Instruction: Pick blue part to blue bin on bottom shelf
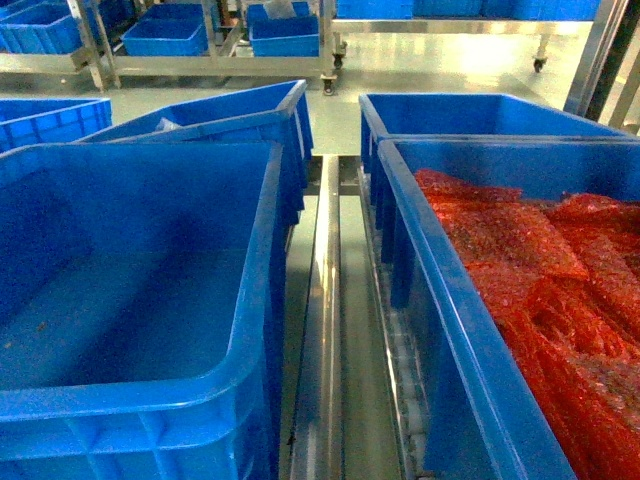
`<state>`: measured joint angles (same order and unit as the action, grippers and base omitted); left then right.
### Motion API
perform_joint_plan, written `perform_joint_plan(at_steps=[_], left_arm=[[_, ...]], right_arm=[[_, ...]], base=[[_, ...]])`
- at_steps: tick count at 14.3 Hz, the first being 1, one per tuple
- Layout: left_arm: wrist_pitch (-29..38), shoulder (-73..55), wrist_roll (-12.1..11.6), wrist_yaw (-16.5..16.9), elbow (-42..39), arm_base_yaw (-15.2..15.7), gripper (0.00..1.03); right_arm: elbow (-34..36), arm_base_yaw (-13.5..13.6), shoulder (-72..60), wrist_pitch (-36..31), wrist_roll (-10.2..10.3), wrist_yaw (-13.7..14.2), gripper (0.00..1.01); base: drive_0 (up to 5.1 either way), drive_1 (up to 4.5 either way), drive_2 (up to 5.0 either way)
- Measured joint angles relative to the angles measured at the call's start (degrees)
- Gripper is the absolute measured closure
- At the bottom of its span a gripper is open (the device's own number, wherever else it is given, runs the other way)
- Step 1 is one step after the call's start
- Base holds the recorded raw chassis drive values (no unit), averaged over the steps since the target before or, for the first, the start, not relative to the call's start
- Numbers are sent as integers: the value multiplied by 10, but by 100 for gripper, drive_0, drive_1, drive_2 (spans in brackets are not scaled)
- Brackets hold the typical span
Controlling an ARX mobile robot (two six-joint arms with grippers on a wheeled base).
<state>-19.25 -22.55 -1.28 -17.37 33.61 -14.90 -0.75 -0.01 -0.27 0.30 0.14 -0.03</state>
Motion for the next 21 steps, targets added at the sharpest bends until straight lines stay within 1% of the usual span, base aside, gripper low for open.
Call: perform_joint_plan(at_steps=[21], left_arm=[[0, 0, 0, 0, 0, 0, 59]], right_arm=[[0, 0, 0, 0, 0, 0, 3]], base=[[0, 0, 0]])
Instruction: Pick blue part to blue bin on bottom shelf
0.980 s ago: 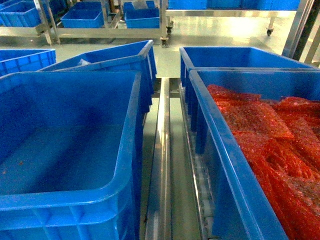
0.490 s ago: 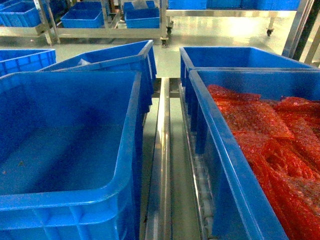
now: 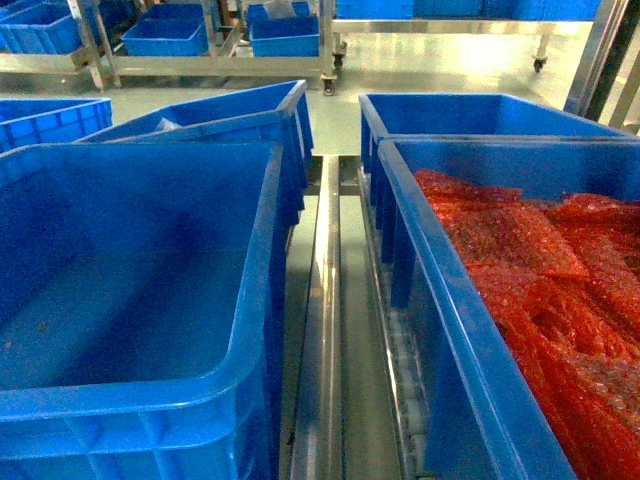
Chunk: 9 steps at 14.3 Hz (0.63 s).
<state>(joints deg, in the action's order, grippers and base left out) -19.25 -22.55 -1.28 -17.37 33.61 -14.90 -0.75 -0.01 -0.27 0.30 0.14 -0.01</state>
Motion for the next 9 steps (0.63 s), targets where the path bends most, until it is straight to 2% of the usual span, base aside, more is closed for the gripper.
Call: perform_joint_plan(at_steps=[9], left_arm=[[0, 0, 0, 0, 0, 0, 59]], right_arm=[[0, 0, 0, 0, 0, 0, 3]], base=[[0, 0, 0]])
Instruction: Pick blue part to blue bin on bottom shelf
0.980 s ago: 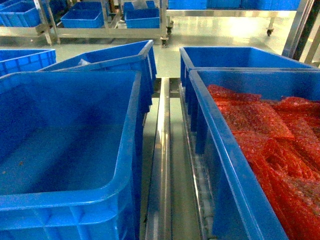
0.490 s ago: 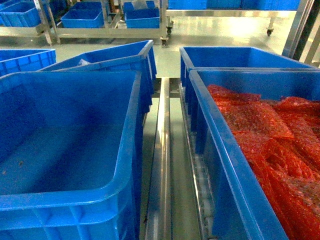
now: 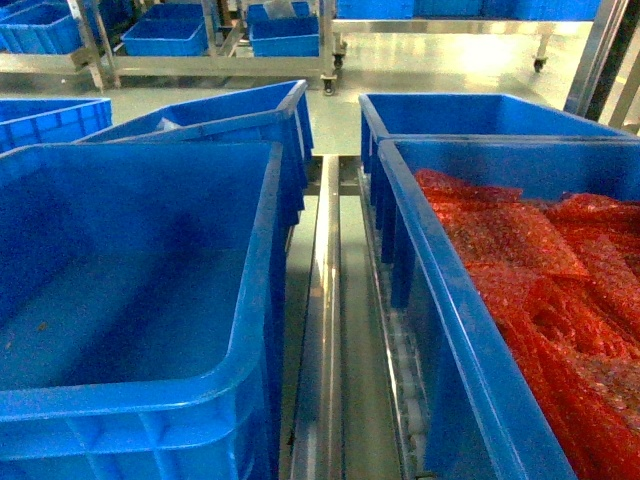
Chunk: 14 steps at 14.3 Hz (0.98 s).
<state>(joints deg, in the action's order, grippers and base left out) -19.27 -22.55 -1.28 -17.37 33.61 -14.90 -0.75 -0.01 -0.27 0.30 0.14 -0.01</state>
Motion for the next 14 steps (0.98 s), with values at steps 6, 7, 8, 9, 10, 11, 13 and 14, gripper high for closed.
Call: perform_joint_plan(at_steps=[6, 7, 8, 9, 10, 11, 13, 14], left_arm=[[24, -16, -6, -318, -7, -114, 59], [28, -16, -5, -325, -13, -139, 59], [62, -27, -3, -307, -38, -135, 59], [108, -80, 8, -269, -57, -102, 59], [150, -139, 16, -236, -64, -81, 59], [192, -196, 27, -200, -64, -68, 59], [250, -280, 32, -159, -57, -40, 59], [271, -317, 37, -143, -45, -25, 59]], right_arm=[[0, 0, 0, 0, 0, 0, 3], [0, 0, 0, 0, 0, 0, 3], [0, 0, 0, 0, 0, 0, 3], [0, 0, 0, 0, 0, 0, 3], [0, 0, 0, 0, 0, 0, 3], [0, 0, 0, 0, 0, 0, 3], [0, 0, 0, 0, 0, 0, 3], [0, 0, 0, 0, 0, 0, 3]], base=[[0, 0, 0], [0, 0, 0], [0, 0, 0], [0, 0, 0], [0, 0, 0], [0, 0, 0], [0, 0, 0], [0, 0, 0]])
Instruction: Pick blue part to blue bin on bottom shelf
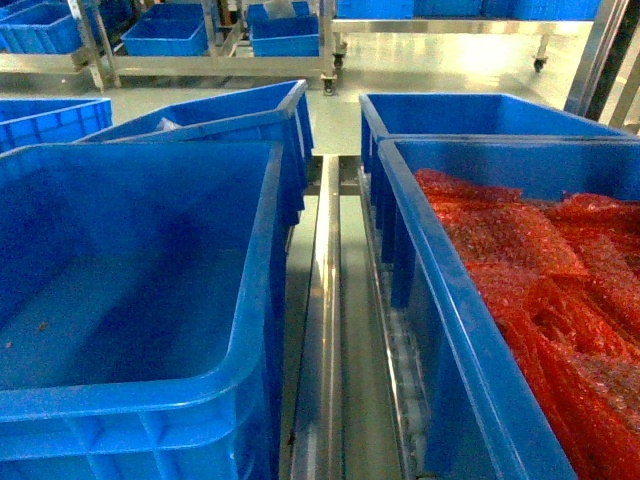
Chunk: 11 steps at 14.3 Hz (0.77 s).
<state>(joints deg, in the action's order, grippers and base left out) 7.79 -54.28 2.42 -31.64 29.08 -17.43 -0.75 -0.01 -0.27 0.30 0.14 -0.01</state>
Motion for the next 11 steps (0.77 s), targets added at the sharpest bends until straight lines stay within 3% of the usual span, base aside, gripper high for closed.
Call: perform_joint_plan(at_steps=[4, 8, 11], left_arm=[[28, -65, 10, 23, 23, 17, 58], [26, -66, 17, 23, 29, 15, 6], [26, -66, 17, 23, 29, 15, 5]], right_arm=[[0, 0, 0, 0, 0, 0, 3], [0, 0, 0, 0, 0, 0, 3], [0, 0, 0, 0, 0, 0, 3]], base=[[0, 0, 0], [0, 0, 0], [0, 0, 0]])
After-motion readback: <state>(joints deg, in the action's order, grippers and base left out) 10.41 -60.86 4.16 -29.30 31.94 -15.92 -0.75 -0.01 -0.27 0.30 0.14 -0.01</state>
